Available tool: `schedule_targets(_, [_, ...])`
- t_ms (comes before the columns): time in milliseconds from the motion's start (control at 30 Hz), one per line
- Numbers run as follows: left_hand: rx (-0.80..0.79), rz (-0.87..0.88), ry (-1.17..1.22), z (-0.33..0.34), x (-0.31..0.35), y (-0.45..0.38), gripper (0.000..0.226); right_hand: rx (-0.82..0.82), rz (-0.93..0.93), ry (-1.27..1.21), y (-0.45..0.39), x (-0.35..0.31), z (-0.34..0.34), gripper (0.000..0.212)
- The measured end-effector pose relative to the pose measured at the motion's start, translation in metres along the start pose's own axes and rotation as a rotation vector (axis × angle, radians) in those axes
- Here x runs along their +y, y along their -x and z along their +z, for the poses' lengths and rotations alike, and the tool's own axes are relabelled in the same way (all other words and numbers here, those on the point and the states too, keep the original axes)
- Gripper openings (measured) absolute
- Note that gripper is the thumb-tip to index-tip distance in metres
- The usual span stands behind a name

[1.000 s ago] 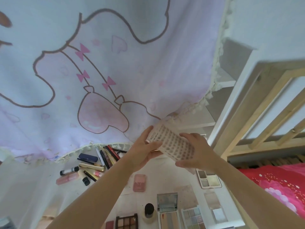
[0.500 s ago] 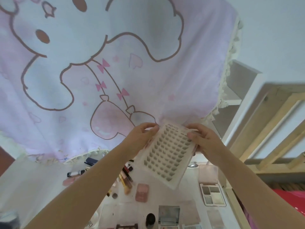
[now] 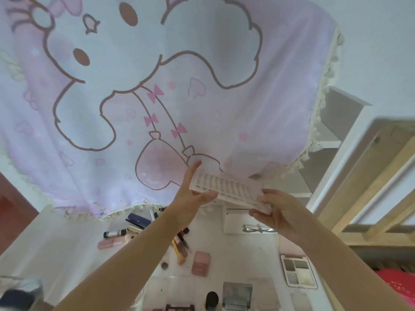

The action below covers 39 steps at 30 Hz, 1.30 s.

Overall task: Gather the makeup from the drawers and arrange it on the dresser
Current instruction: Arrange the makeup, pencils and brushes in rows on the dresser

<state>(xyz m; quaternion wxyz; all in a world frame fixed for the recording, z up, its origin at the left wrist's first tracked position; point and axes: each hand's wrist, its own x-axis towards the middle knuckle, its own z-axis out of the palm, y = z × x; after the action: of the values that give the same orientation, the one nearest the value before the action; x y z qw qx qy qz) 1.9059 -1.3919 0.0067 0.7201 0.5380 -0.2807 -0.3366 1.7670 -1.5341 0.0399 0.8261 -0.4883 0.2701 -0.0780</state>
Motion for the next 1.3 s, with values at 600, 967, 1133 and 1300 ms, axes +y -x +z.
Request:
schedule_targets(600, [-0.172,-0.233,-0.092,0.001,-0.043,0.012,0.072,-0.378,-0.008,0.928,-0.013,0.044,-0.034,0.081])
schedule_targets(967, [-0.092,-0.496,0.368,-0.017,-0.079,0.019,0.080,-0.225,0.247,0.233,-0.037,0.034,-0.089,0.047])
schedule_targets(1133, [-0.060,-0.560,0.419,-0.027,-0.099,0.025,0.097,0.074,0.123,0.572,-0.038,0.019,-0.100,0.019])
schedule_targets(1300, [-0.098,-0.650,0.058,-0.026,-0.102,0.026,0.087,0.109,-0.058,1.118,-0.040,0.011,-0.103,0.017])
